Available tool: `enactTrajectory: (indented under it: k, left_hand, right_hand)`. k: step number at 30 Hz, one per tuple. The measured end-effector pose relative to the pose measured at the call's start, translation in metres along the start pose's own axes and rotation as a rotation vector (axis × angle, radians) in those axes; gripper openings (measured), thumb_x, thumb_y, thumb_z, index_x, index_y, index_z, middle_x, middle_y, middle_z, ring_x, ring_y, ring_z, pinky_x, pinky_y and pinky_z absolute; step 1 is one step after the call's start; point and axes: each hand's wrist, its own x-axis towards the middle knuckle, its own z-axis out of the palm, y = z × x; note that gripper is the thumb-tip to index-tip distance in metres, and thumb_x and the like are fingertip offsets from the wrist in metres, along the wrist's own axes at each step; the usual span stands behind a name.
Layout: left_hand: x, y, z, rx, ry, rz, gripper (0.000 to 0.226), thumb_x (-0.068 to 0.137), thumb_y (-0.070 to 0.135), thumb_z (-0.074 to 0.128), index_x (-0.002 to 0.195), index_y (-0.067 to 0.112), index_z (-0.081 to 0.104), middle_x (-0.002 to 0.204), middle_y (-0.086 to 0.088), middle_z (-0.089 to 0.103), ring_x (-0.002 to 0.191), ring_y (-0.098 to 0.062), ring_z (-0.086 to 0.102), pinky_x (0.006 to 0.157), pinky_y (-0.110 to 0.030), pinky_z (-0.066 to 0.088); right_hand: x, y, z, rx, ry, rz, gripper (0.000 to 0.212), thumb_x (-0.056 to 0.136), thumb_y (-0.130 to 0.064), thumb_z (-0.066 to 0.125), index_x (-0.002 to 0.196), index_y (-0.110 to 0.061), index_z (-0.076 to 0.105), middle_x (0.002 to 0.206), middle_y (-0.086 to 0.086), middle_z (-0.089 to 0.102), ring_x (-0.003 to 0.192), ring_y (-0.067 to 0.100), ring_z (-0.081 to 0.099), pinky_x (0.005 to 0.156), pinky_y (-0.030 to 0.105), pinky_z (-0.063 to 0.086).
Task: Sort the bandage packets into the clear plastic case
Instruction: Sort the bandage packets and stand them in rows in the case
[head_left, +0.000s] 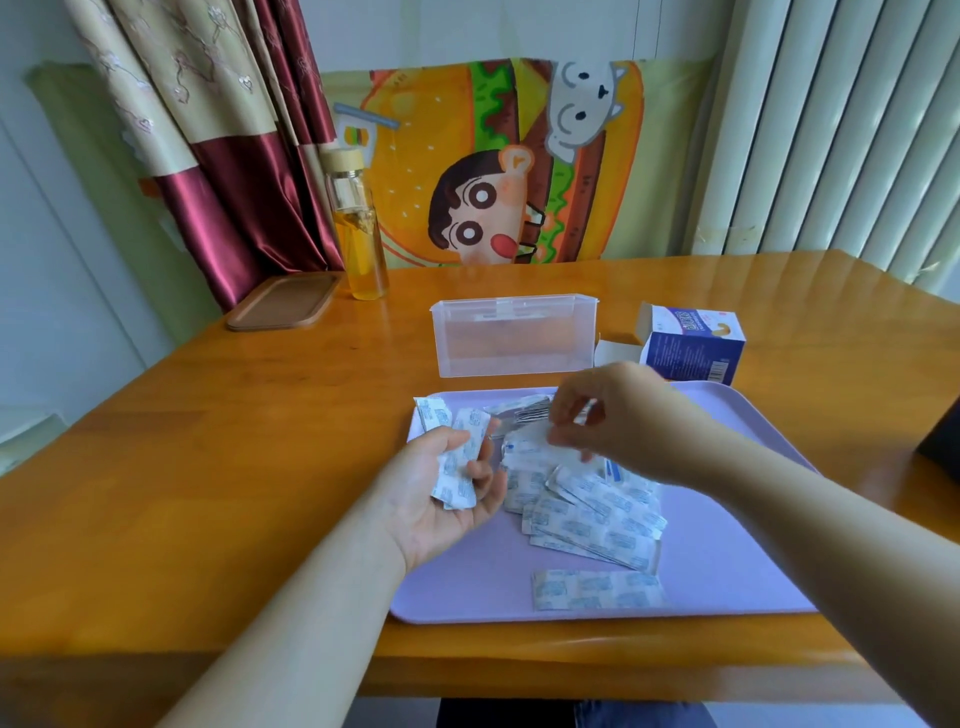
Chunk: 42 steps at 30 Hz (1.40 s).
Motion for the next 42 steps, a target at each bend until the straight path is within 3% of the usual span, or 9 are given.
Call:
enactTrajectory:
  k: [4,8,12,15,21,29,35,39,42]
  left_hand:
    - [-0.001,-0.005,0.007,-0.029,0.002,-0.013,0.028,0.097,0.025,0.048,0.097,0.002,0.063,0.086,-0.011,0.062,0.055,-0.009,0.044,0.052,-0.022,0.049]
    - [-0.004,-0.008,0.011,0.026,-0.074,-0.027,0.046,0.09,0.05,0.048,0.097,0.01,0.067,0.075,-0.004,0.066,0.062,-0.012,0.057,0.056,-0.022,0.048]
    - [-0.003,-0.014,0.01,0.013,-0.026,-0.029,0.02,0.09,0.023,0.058,0.096,0.005,0.066,0.072,-0.007,0.064,0.06,-0.014,0.057,0.053,-0.023,0.054]
    - [-0.002,-0.011,0.008,-0.098,-0.04,-0.001,0.021,0.096,0.017,0.05,0.1,0.004,0.066,0.078,-0.004,0.068,0.061,-0.012,0.06,0.056,-0.025,0.055]
    - [0.0,-0.003,0.004,-0.033,0.017,0.071,0.021,0.096,0.021,0.048,0.103,0.009,0.063,0.059,0.006,0.045,0.041,-0.003,0.033,0.045,-0.014,0.041]
    - [-0.002,-0.002,0.004,0.05,0.028,0.121,0.021,0.097,0.024,0.047,0.096,0.014,0.065,0.053,0.009,0.035,0.042,-0.004,0.03,0.047,-0.014,0.036]
    - [-0.001,-0.007,0.003,0.159,-0.006,0.127,0.025,0.089,0.039,0.054,0.094,0.017,0.065,0.06,0.009,0.043,0.042,-0.003,0.029,0.051,-0.014,0.031]
    - [-0.007,-0.021,0.016,0.337,-0.211,0.066,0.039,0.082,0.051,0.051,0.098,0.021,0.07,0.08,0.004,0.065,0.059,-0.006,0.05,0.07,-0.02,0.04]
    - [-0.005,-0.024,0.021,0.339,-0.148,0.116,0.024,0.093,0.028,0.05,0.102,0.015,0.068,0.094,-0.005,0.072,0.078,-0.014,0.068,0.07,-0.025,0.052]
  right_hand:
    - [-0.007,-0.006,0.015,0.018,0.275,-0.363,0.009,0.078,-0.004,0.071,0.078,-0.012,0.068,0.08,-0.004,0.065,0.073,0.007,0.062,0.071,0.014,0.051]
    - [-0.009,0.007,0.044,-0.041,0.223,-0.473,0.005,0.079,-0.009,0.068,0.081,-0.013,0.071,0.089,-0.002,0.068,0.084,0.012,0.064,0.075,0.025,0.05]
    - [-0.01,0.011,0.045,-0.044,0.157,-0.466,0.018,0.083,-0.01,0.06,0.093,-0.018,0.074,0.095,-0.009,0.071,0.097,0.011,0.06,0.085,0.022,0.047]
    - [-0.014,0.007,0.026,0.066,0.142,-0.321,0.016,0.084,-0.012,0.064,0.095,-0.02,0.073,0.088,-0.017,0.067,0.085,-0.003,0.059,0.076,0.007,0.043]
    - [-0.025,0.002,0.018,-0.245,-0.627,-0.092,0.03,0.079,-0.033,0.074,0.105,-0.024,0.063,0.084,-0.015,0.061,0.073,-0.001,0.056,0.064,0.011,0.041]
    - [-0.015,-0.003,0.022,-0.36,-0.815,-0.027,0.019,0.082,-0.031,0.07,0.095,-0.017,0.065,0.071,-0.014,0.052,0.063,0.004,0.047,0.063,0.022,0.041]
    - [-0.006,0.006,-0.005,0.15,-0.365,0.118,0.022,0.083,-0.031,0.069,0.063,-0.023,0.063,0.059,-0.005,0.063,0.055,0.009,0.049,0.059,0.025,0.039]
    - [0.001,0.005,0.007,0.513,-0.17,0.203,0.013,0.086,-0.019,0.067,0.078,-0.009,0.068,0.062,0.003,0.067,0.052,0.007,0.055,0.051,0.017,0.04]
    - [0.003,0.006,0.011,0.512,-0.089,0.171,0.01,0.088,-0.014,0.065,0.094,-0.008,0.07,0.074,0.003,0.072,0.06,0.006,0.066,0.054,0.014,0.047]
